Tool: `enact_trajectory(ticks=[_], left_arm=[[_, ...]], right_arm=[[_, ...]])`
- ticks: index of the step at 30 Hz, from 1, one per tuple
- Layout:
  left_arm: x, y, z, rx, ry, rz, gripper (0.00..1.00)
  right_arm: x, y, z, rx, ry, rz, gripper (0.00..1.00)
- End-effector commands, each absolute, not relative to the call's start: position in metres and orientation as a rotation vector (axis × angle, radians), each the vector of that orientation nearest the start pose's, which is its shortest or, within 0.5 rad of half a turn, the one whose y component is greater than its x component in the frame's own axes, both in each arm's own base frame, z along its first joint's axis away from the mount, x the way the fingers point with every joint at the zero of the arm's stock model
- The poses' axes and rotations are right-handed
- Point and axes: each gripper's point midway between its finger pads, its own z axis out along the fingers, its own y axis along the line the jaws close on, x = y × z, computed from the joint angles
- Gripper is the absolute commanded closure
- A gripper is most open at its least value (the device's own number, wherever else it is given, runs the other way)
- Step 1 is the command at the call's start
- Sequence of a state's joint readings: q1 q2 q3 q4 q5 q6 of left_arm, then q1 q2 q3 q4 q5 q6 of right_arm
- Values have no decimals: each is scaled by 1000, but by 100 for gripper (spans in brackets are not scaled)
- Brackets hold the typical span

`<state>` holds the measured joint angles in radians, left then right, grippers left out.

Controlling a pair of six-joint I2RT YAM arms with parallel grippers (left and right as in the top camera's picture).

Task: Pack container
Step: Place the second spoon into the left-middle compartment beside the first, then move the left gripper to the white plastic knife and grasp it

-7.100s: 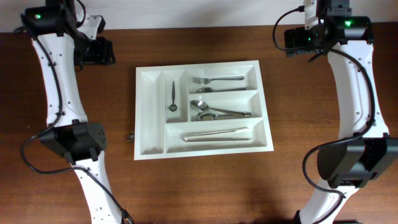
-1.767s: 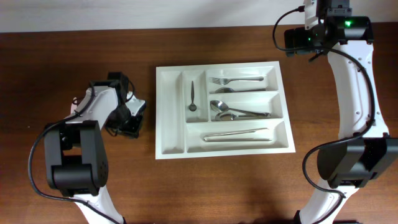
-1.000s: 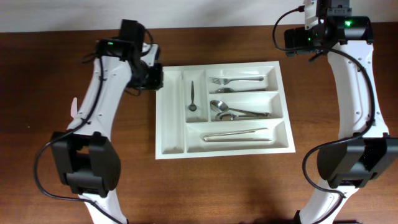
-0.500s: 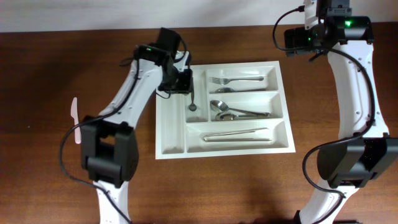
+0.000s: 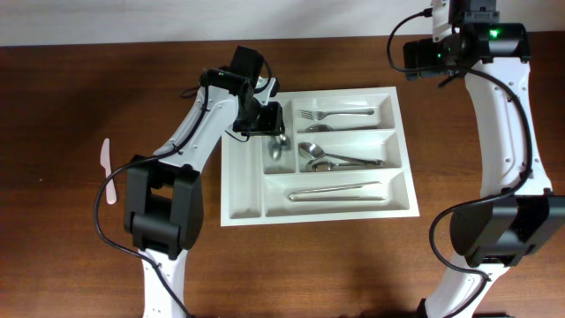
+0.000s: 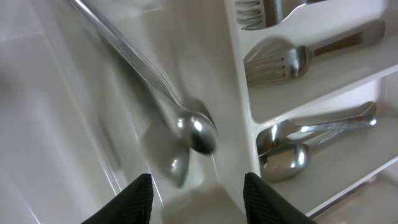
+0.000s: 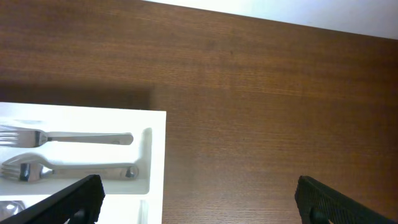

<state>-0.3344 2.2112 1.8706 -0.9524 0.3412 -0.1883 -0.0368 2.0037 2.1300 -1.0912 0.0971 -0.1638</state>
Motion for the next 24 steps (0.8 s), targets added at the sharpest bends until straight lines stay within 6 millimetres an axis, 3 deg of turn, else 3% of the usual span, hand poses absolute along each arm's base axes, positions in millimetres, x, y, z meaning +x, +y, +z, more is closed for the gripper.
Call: enact_trajectory(ticks=[1, 3, 5, 7, 9, 13, 18, 24], left_arm=[[453, -214, 83, 287, 2870, -602, 51], [457, -201, 91, 300, 2863, -556, 51], [463, -165, 107, 221, 2881, -418, 51], [464, -116, 131, 167, 2891, -256, 51], [462, -80, 150, 137, 2887, -151, 51], [446, 18, 191, -75, 2867, 51, 44], [426, 79, 193, -195, 2900, 97, 43], [399, 132, 168, -239, 2989, 147, 43]], right_arm=[[506, -37, 253, -109, 2510, -214, 1], [506, -37, 253, -108, 2510, -213, 1], [506, -37, 253, -108, 2510, -213, 1], [506, -37, 253, -109, 2510, -213, 1], [506, -37, 253, -109, 2510, -214, 1], [506, -37, 253, -109, 2510, -213, 1], [506, -37, 253, -109, 2510, -214, 1], [506, -37, 253, -109, 2510, -213, 1]])
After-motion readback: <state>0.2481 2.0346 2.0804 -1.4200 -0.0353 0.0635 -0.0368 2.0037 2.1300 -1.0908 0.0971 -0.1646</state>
